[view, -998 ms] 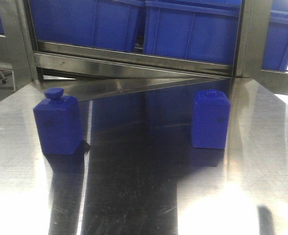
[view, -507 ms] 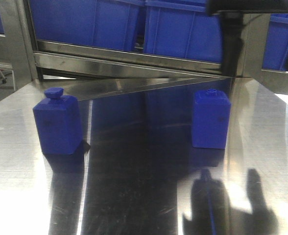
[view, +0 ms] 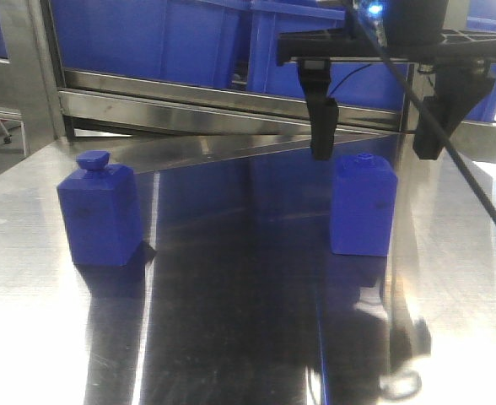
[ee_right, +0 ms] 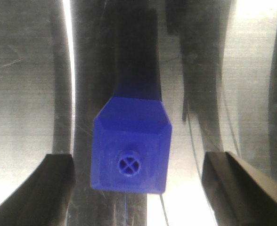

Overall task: Pick and sort blue part to right shelf
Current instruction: 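Lower the open right gripper around the blue bottle nearer the right arm, then close the right gripper on the blue bottle and lift it off the table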

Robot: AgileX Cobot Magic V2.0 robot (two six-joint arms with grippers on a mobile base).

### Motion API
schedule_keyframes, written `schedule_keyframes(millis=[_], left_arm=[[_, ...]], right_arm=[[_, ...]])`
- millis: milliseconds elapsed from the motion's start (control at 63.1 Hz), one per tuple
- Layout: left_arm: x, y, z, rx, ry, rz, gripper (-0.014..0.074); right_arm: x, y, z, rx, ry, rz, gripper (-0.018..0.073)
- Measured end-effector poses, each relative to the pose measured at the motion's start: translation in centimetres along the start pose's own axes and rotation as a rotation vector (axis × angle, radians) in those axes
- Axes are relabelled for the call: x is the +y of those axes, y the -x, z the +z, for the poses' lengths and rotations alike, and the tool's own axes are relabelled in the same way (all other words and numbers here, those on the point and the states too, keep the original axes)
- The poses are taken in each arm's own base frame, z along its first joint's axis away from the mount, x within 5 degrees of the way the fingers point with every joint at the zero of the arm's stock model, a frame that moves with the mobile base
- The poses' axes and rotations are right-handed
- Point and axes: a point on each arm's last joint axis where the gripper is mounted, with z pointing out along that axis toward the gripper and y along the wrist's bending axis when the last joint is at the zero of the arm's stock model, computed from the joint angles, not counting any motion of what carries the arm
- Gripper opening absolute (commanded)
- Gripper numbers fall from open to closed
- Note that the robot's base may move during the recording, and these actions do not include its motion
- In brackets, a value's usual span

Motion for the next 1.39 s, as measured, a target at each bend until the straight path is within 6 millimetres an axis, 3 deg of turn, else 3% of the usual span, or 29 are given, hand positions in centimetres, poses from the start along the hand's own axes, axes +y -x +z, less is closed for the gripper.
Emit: schedule_keyframes(millis=[729, 1014, 1394], left_arm=[[0.0, 0.0, 0.0, 0.0, 0.0, 0.0, 0.0123], [0.0, 0.0, 0.0, 0.0, 0.0, 0.0, 0.0123], [0.0, 0.0, 0.0, 0.0, 0.0, 0.0, 0.0123]], right_arm=[[0.7, 0.1, 4.5, 0.034, -0.017, 0.015, 0.0612], [0.7, 0.0, 4.6, 0.032, -0.015, 0.017, 0.0451], [0.7, 0.0, 4.5, 0.03, -0.014, 0.017, 0.0444]])
